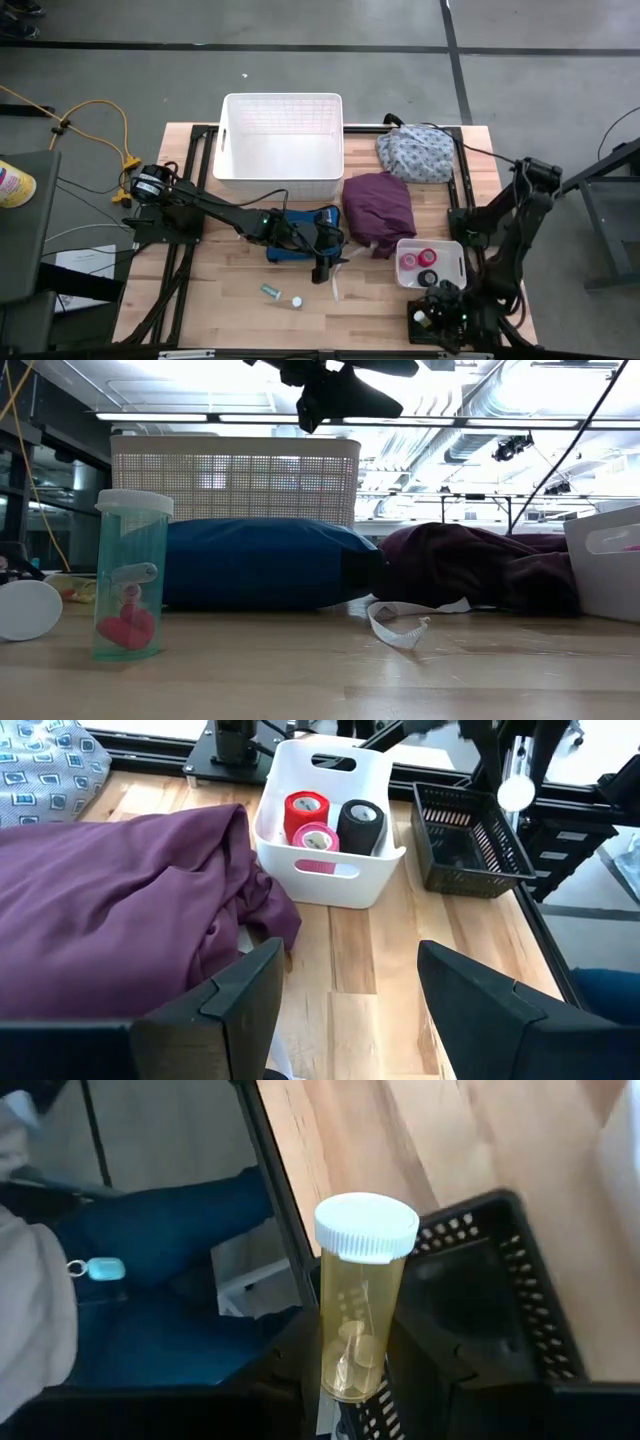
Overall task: Pick & Place Medicine items
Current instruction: Put the bottom yellow pill bottle into the black bin, then put the bottom blue pill bottle into the black bin
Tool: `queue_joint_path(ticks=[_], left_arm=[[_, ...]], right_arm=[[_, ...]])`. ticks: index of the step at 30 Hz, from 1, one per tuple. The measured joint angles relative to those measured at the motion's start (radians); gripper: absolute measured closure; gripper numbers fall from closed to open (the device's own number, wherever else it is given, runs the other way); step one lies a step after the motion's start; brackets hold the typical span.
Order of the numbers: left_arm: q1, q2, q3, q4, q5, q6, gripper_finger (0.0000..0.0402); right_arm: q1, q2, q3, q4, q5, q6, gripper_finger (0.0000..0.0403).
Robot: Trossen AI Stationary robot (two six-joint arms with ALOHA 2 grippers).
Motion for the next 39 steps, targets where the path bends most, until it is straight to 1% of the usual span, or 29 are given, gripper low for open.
queue_joint_path(ticks=[9, 14, 26, 35, 39], left_arm=[[0.0, 0.0, 0.0, 0.0, -0.002, -0.011, 0.0176], [0.0, 0.0, 0.0, 0.0, -0.002, -0.039, 0.0176], [0.0, 0.0, 0.0, 0.0, -0.001, -0.041, 0.0176], [0.0, 0.0, 0.0, 0.0, 0.0, -0.041, 0.0176], [0.0, 0.0, 0.0, 0.0, 0.0, -0.041, 0.0176]], right_arm=[[0.053, 0.173, 0.0, 0.048, -0.011, 0.102, 0.0315], [0.054, 0.233, 0.0, 0.045, -0.038, 0.112, 0.0315], [0.054, 0.243, 0.0, 0.014, -0.051, 0.112, 0.0312], [0.054, 0.243, 0.0, 0.015, -0.054, 0.114, 0.0262], [0.054, 0.243, 0.0, 0.015, -0.054, 0.112, 0.0252]])
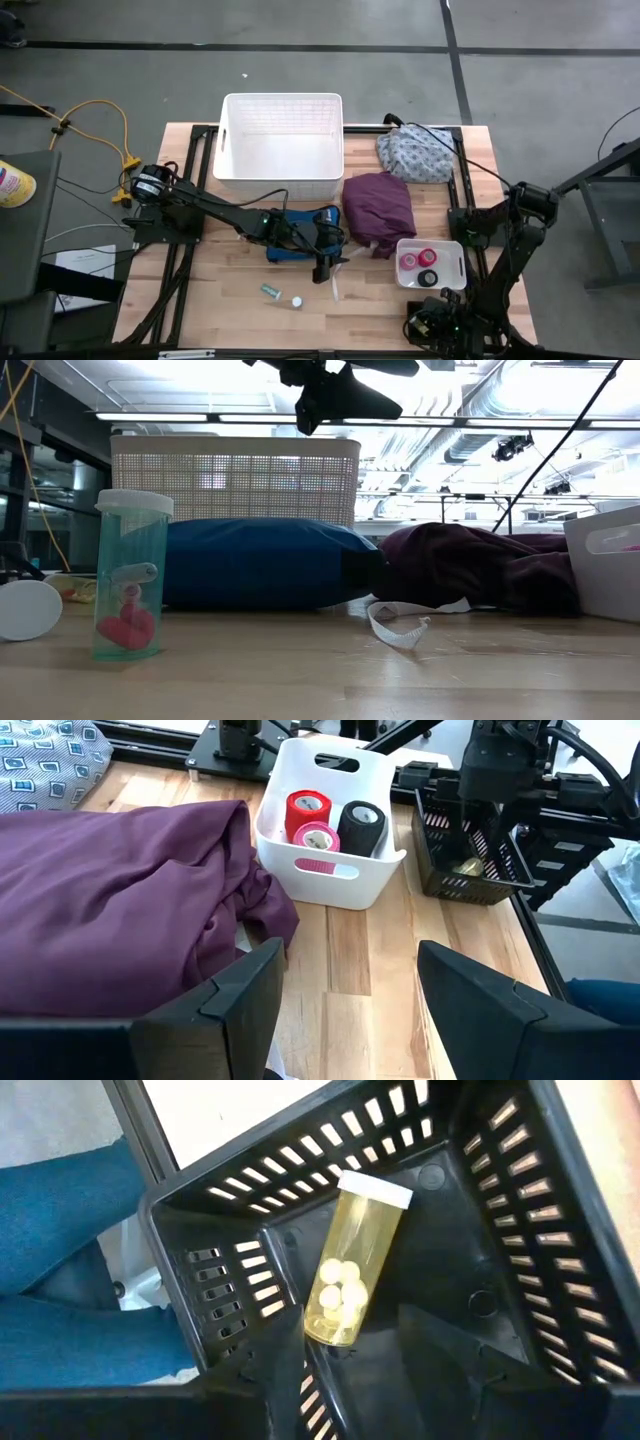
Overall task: Pick & Place Medicine items
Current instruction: Put the bottom blue pill bottle into the black bin
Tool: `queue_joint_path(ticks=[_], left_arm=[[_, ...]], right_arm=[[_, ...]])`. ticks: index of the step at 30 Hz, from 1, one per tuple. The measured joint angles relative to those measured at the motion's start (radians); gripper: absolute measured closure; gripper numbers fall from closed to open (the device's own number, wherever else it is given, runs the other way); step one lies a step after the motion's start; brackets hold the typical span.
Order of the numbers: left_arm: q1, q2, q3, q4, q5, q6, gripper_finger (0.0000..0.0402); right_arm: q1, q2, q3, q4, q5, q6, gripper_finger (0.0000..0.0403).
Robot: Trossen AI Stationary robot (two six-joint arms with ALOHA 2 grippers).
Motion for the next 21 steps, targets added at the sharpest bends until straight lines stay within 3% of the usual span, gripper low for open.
queue_joint_path(ticks=[5, 11, 21], left_arm=[[0.0, 0.0, 0.0, 0.0, 0.0, 0.0, 0.0176], [0.0, 0.0, 0.0, 0.0, 0.0, 0.0, 0.0176], [0.0, 0.0, 0.0, 0.0, 0.0, 0.0, 0.0176]], right_arm=[[0.0, -0.019, 0.0, -0.001, -0.001, -0.047, 0.0254], [-0.036, -0.131, 0.0, -0.045, 0.0, -0.131, 0.0263], [-0.142, -0.301, 0.0, -0.081, 0.058, -0.414, 0.0261]])
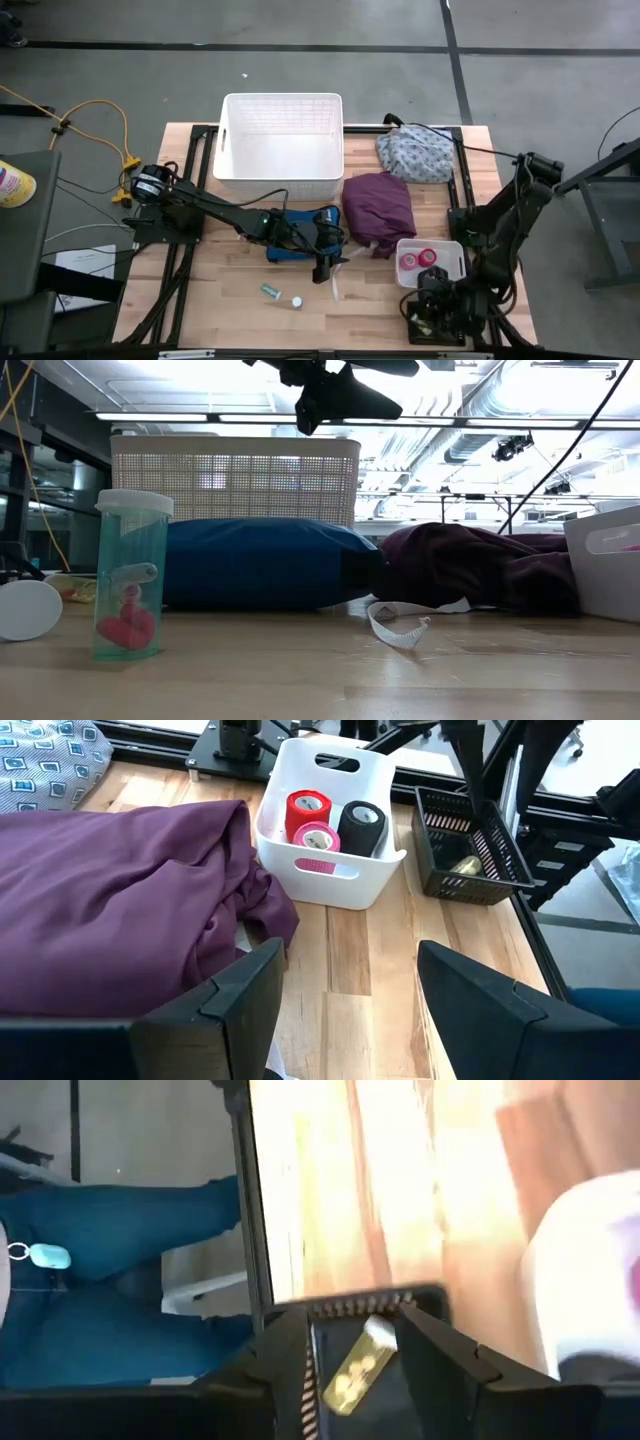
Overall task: Pick & Place Medicine items
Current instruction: Put the bottom blue pill bottle into the black bin
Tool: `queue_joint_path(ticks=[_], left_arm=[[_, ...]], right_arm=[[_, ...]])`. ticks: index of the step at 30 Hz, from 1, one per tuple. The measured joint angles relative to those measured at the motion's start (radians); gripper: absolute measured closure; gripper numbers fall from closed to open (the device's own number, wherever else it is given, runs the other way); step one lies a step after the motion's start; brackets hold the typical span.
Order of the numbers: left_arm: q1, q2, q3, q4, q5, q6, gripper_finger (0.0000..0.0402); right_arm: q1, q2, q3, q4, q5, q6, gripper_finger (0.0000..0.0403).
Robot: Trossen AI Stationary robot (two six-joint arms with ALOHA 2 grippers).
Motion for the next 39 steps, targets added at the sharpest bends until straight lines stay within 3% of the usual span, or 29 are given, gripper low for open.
queue_joint_path(ticks=[14, 21, 31, 39], left_arm=[[-0.017, 0.0, 0.0, -0.016, 0.007, -0.013, 0.0176], [-0.053, -0.021, 0.0, -0.17, 0.002, -0.11, 0.0176], [-0.149, -0.07, 0.0, -0.263, -0.029, -0.227, 0.0176], [-0.237, -0.081, 0.0, -0.327, -0.1, -0.348, 0.0176]], right_arm=[[-0.095, -0.012, 0.0, 0.007, 0.069, -0.198, 0.0264], [-0.219, -0.012, 0.0, 0.078, 0.075, -0.427, 0.0264], [-0.417, 0.028, 0.001, 0.252, -0.054, -0.771, 0.0264], [-0.507, 0.081, 0.0, 0.327, -0.143, -0.895, 0.0264]])
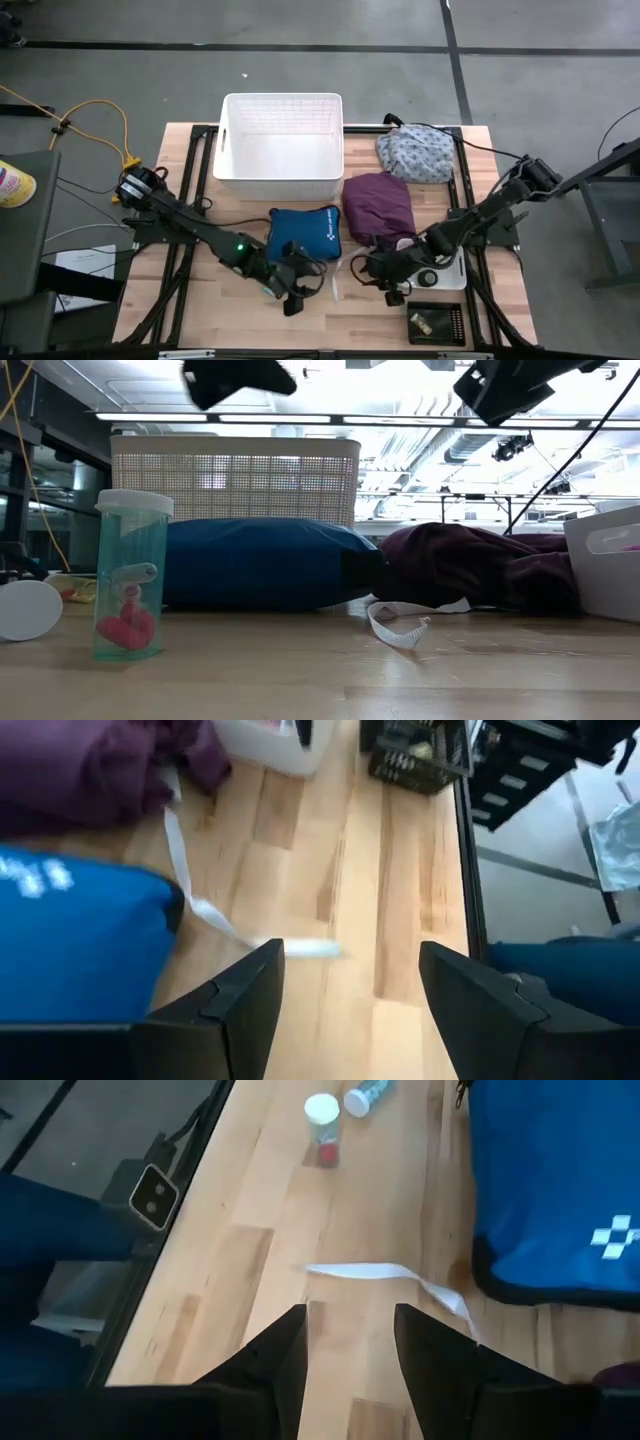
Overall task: Pick & Place Medicine items
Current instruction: Put the bottom blue pill bottle into the black bin
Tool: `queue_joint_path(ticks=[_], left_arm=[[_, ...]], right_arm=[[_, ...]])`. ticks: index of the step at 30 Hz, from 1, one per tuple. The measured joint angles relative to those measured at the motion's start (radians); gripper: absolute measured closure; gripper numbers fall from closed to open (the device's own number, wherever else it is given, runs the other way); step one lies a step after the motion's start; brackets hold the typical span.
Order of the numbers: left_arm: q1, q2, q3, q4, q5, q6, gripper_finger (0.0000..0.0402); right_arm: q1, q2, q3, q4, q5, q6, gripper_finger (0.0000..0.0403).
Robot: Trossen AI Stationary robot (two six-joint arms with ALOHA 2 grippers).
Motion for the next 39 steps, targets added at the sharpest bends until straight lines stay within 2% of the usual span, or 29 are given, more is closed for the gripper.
queue_joint_path(ticks=[10, 24, 39], left_arm=[[-0.086, 0.0, 0.0, -0.095, -0.023, -0.143, 0.0176], [-0.163, 0.0, 0.0, -0.099, -0.075, -0.146, 0.0176], [-0.173, 0.0, 0.0, -0.111, -0.108, -0.102, 0.0176]], right_arm=[[-0.034, 0.001, 0.0, 0.015, 0.002, -0.011, 0.0264], [-0.034, 0.001, 0.0, 0.017, 0.002, -0.007, 0.0264], [-0.034, 0.001, 0.0, 0.017, 0.002, -0.007, 0.0264]])
